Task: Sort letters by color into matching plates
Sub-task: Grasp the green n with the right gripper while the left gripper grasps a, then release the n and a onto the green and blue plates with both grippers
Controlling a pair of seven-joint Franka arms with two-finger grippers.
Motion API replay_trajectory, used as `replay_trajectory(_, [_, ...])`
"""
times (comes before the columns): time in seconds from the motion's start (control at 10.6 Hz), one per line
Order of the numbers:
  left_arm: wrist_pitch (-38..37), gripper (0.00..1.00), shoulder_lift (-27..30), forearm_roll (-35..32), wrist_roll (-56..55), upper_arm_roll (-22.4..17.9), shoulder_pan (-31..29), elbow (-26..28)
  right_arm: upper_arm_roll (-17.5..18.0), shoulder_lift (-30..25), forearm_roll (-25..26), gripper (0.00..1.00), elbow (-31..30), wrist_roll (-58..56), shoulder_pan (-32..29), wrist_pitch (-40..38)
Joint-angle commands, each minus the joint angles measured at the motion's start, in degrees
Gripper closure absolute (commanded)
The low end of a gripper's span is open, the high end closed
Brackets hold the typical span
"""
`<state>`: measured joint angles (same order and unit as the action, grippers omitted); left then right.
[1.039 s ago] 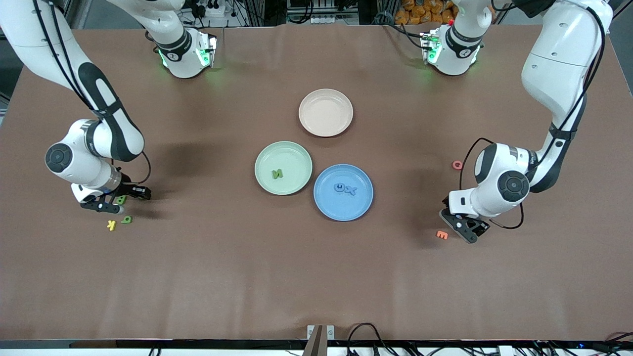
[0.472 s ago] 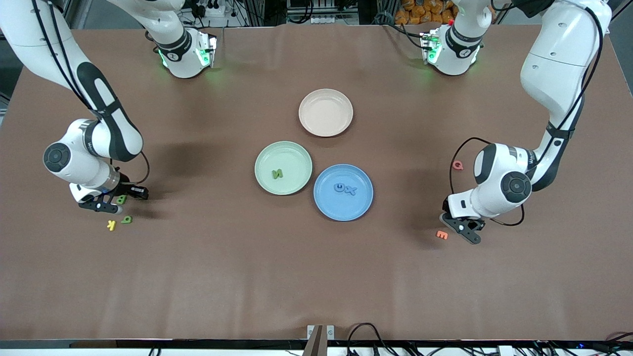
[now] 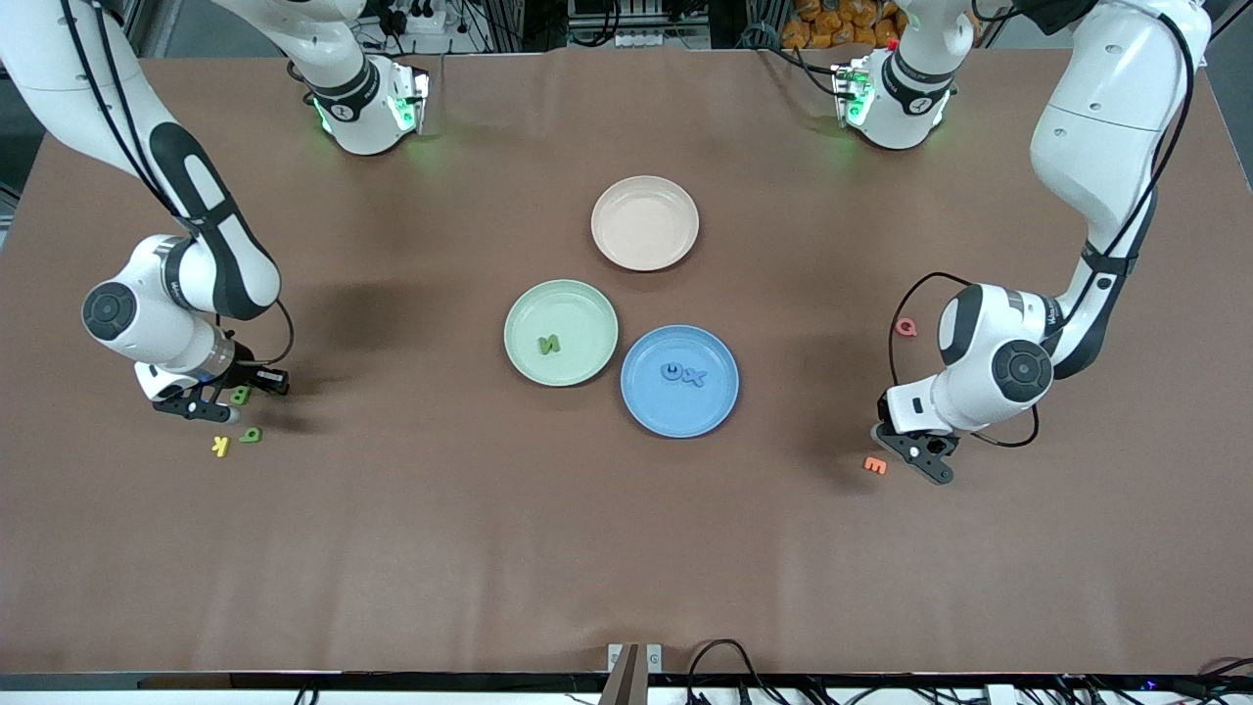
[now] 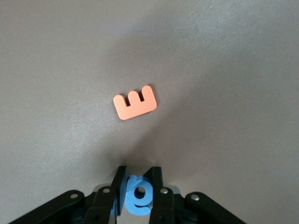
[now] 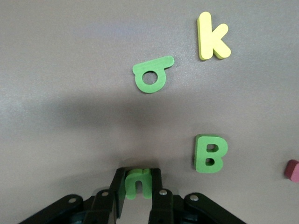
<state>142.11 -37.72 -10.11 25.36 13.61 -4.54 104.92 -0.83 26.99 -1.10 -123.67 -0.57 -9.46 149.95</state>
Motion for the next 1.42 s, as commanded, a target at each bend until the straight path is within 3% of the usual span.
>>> replay_trajectory(0.0, [-2.7,1.00,0.6,1.1,-2.3,0.4,0.3,-0.8,0.9,-0.5,0.4,0.77,0.2,-0.2,-0.9,-0.2])
replay_trajectory(0.47, [-2.8,1.00,1.2,1.1,-14.5,0.4,5.7,-2.9,1.4,-2.4,0.4,0.79,3.4,-1.3,0.0,-5.3])
replay_trajectory(1.04, [-2.8,1.00,1.3,1.1,-35.8,0.4,15.7,-5.9,4.3,-3.3,0.1,0.91,5.2,-0.8,3.0,-5.4])
replay_trajectory(1.32, [-2.8,1.00,1.3,0.8,-45.0,0.3,20.7,-6.7,5.0,-3.2,0.0,0.91,6.1,-0.4,8.9,-5.3])
